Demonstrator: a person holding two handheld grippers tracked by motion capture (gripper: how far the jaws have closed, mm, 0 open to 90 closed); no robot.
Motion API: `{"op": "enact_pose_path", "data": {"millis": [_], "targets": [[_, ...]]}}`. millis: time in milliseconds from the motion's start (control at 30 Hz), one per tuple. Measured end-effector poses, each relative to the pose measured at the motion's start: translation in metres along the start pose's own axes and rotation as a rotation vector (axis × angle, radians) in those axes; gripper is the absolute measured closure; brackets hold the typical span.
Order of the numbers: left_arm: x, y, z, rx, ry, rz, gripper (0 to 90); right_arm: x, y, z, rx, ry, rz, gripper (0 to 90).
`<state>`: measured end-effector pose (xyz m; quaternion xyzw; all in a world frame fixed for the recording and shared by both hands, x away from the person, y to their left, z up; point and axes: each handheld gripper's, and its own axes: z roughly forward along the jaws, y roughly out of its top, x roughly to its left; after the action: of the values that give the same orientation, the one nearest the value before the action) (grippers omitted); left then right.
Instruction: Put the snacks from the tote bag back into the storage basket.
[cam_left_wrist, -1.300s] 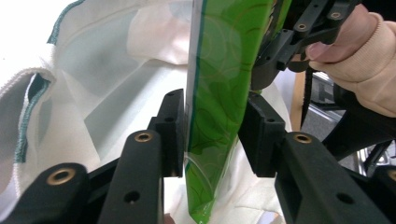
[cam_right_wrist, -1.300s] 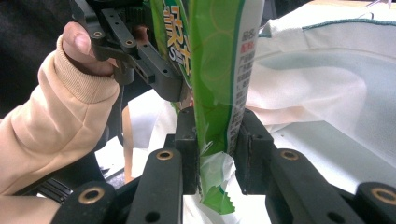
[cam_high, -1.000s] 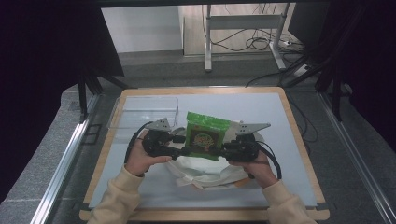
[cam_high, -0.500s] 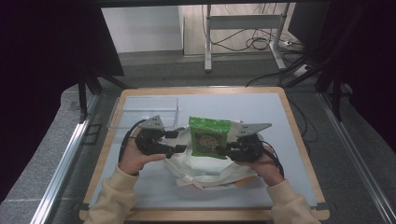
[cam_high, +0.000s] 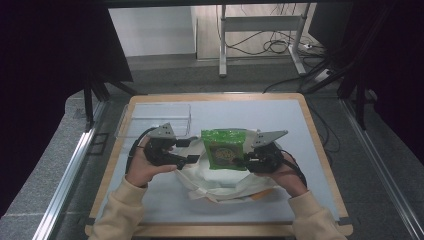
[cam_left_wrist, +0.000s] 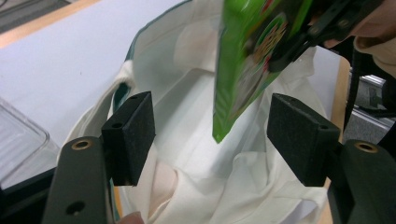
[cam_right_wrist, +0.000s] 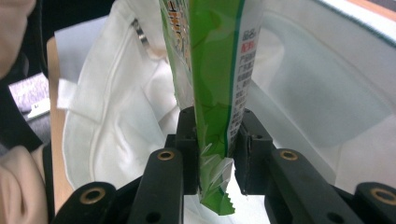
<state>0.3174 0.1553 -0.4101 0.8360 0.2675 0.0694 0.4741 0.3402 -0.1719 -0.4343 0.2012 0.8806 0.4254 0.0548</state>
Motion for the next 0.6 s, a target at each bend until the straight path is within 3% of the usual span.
{"op": "enact_pose_path", "data": {"millis": [200, 300, 433, 600], "targets": [[-0.002, 0.013, -0.001, 0.021, 0.005, 0.043, 31.9, -0.001, 0.002, 0.005, 0.050, 0.010, -0.032, 73.5], [-0.002, 0.023, 0.000, 0.040, -0.020, 0.063, 31.8, -0.002, 0.005, 0.009, 0.096, 0.014, -0.044, 73.5], [-0.004, 0.035, 0.004, 0.102, -0.046, 0.125, 31.2, -0.002, 0.008, 0.013, 0.152, 0.024, -0.072, 73.5], [0.001, 0.043, 0.013, 0.160, -0.064, 0.155, 31.4, -0.001, 0.013, 0.015, 0.187, 0.028, -0.109, 73.5]]}}
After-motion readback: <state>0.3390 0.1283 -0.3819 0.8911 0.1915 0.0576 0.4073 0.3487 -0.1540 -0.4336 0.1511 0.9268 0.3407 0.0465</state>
